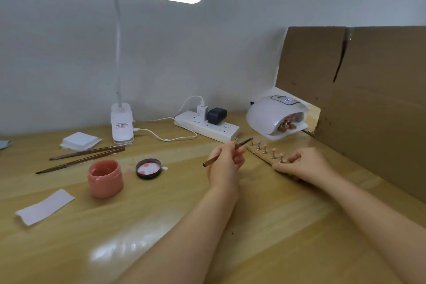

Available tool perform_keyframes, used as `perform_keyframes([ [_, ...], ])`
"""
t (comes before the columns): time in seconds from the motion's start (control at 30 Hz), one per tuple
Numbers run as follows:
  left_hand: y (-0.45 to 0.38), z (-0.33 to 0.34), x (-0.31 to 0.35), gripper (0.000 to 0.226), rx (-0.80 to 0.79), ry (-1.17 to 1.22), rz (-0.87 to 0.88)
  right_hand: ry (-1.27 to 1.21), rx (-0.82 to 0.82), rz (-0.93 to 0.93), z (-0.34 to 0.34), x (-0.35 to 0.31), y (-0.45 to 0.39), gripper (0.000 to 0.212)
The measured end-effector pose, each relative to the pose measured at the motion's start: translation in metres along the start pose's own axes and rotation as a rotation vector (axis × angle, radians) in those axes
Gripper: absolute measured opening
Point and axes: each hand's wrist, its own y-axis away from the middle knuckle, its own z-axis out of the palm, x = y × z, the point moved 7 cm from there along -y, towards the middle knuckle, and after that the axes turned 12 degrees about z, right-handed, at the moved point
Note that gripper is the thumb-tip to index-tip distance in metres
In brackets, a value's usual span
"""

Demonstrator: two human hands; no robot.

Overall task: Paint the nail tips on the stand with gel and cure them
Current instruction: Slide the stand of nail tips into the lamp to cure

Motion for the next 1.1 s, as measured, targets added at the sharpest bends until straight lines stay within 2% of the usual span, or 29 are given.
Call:
perform_keyframes([
  [0.2,-0.014,-0.014,0.003,0.007,0.052,0.05,-0.006,-0.018,0.06,-0.008,-0.022,0.008,-0.013,0.039],
  [0.33,-0.014,-0.011,0.0,0.008,0.025,0.021,0.016,-0.017,0.054,0.029,-0.039,0.028,-0.028,0.043],
  [0.47,-0.015,-0.009,0.0,0.01,0.006,0.005,0.046,0.034,-0.129,-0.038,-0.028,0.026,-0.04,0.048],
  [0.57,-0.016,-0.011,0.0,0.011,0.009,0.003,0.067,0.093,-0.346,-0.068,-0.025,0.021,-0.048,0.037],
  [0.63,-0.017,-0.011,0.0,0.012,0.003,-0.004,0.077,0.112,-0.41,-0.004,-0.031,0.027,-0.065,0.026],
  [0.7,-0.018,-0.011,-0.001,0.013,-0.003,-0.008,0.083,0.016,-0.349,0.087,-0.037,0.036,-0.094,0.02],
  [0.77,-0.018,-0.011,-0.002,0.013,-0.006,-0.009,0.089,-0.026,-0.169,0.142,-0.039,0.04,-0.123,0.02],
  [0.87,-0.019,-0.011,-0.003,0.014,-0.002,-0.007,0.106,-0.045,0.045,0.136,-0.03,0.031,-0.155,0.035],
  [0.93,-0.018,-0.012,-0.004,0.015,0.004,-0.02,0.11,-0.072,0.1,0.147,-0.022,0.028,-0.17,0.046],
  [1.1,-0.018,-0.013,-0.004,0.015,0.012,-0.011,0.103,0.103,0.174,0.17,-0.014,0.027,-0.196,0.047],
])
